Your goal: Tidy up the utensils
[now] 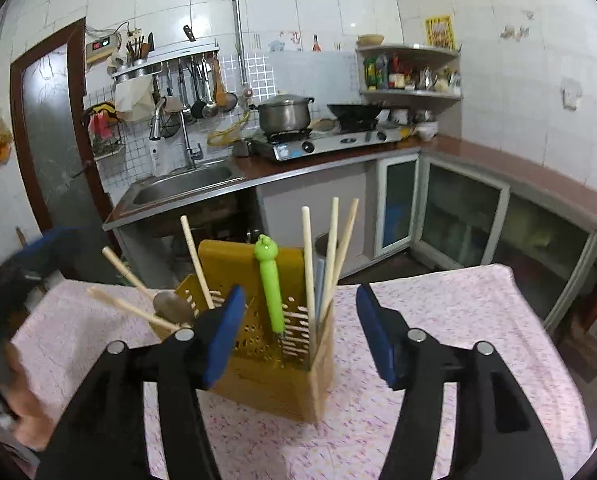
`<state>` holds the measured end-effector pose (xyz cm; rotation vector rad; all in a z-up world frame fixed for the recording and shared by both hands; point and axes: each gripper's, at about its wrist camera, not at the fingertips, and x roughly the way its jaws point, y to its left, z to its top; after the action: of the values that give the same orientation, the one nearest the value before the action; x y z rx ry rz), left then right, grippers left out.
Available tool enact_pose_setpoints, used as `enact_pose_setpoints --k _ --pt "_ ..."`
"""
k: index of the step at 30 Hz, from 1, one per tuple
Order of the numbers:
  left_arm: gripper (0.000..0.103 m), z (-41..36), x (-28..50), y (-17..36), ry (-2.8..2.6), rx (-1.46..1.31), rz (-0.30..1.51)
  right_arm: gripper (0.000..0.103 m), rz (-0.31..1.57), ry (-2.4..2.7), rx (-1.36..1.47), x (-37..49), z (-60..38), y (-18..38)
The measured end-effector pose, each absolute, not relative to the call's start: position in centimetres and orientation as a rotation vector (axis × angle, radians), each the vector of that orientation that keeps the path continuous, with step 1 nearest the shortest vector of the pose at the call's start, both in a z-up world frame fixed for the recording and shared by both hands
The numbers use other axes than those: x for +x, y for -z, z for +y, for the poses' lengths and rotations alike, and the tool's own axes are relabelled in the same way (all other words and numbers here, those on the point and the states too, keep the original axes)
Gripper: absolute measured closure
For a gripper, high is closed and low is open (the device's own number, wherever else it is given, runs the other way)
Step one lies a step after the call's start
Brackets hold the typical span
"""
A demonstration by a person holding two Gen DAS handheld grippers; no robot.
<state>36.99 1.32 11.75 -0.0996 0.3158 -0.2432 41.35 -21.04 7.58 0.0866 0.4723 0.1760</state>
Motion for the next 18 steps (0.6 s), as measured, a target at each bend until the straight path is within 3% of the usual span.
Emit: enact_pose_setpoints --k 4,6,9,18 --pt "0.005 3.9 31.5 -12.1 0.18 -0.092 0.297 0.022 0.417 -0.135 0.079 35.9 -20.7 -7.9" --pt "0.005 5.2 28.1 -11.5 0.115 -0.092 0.283 0.012 0.381 -0.12 0.081 32.9 -20.5 -7.8" --pt "0.005 5.9 24.1 -10.2 0.062 -0.093 0.316 0.005 0.336 -0.108 0.066 27.8 -20.0 -7.0" --pt "0.005 5.0 14.8 -6.0 0.029 -0.108 0.29 0.004 0.304 -0.043 0.052 16.9 -18.6 -3.4"
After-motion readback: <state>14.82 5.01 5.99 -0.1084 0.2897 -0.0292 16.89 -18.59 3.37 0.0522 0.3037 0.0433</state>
